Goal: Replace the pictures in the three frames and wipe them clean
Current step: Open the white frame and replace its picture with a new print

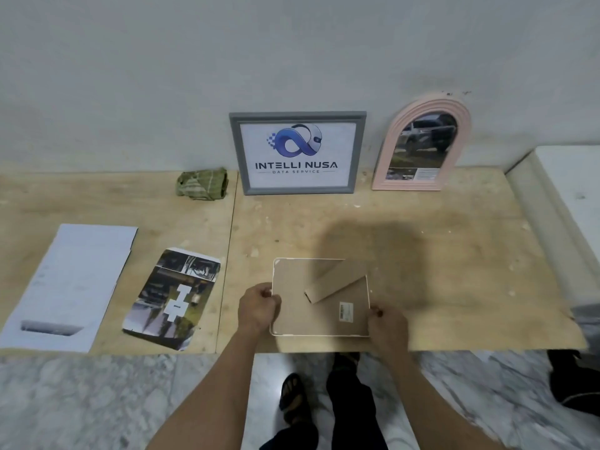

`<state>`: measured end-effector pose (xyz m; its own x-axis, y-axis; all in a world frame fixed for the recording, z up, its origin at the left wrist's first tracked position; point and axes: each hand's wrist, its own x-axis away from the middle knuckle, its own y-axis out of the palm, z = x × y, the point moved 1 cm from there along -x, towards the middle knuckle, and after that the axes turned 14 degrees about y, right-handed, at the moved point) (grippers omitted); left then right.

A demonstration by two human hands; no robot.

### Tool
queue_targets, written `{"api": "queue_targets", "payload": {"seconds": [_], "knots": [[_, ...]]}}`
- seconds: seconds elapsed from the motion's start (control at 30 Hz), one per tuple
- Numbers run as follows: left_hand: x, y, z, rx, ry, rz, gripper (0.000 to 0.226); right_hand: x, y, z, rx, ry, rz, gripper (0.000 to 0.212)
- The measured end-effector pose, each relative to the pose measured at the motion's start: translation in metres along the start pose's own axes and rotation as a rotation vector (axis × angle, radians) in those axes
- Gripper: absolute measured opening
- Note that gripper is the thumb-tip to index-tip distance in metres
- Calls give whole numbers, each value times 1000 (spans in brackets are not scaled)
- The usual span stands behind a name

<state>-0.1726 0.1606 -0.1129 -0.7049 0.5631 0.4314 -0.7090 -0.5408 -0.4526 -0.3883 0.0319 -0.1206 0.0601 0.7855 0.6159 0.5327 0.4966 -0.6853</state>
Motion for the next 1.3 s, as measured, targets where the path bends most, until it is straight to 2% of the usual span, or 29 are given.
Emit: {"api": "queue_targets", "payload": {"seconds": [0.1,0.17,0.3,0.37,0.47,0.6,0.8,1.03,1.17,1.3], "knots": [[3,4,5,-146,50,34,10,6,1,4,3,-103,5,33],[-3,4,10,-234,133,57,9,12,3,5,85,-154,-33,57],[-18,9,21,-416,276,-22,35,17,9,6,458,-225,-67,103],[-25,11,25,-516,313,-84,34,17,12,5,513,-246,-46,111],[-31,14,31,-600,318,-123,29,14,15,3,558,-267,5,110],[-34,16,40,-602,246,-121,27,13,15,-7,565,-242,16,112],[-43,19,56,-543,120,-101,40,15,13,-11,635,-270,81,105],[-40,15,70,-358,16,21,45,18,13,-10,613,-240,90,100],[-35,8,67,-192,-78,63,20,17,13,-11,608,-251,96,97],[-39,-1,64,-26,-123,42,24,16,13,-13,612,-249,78,97]]}}
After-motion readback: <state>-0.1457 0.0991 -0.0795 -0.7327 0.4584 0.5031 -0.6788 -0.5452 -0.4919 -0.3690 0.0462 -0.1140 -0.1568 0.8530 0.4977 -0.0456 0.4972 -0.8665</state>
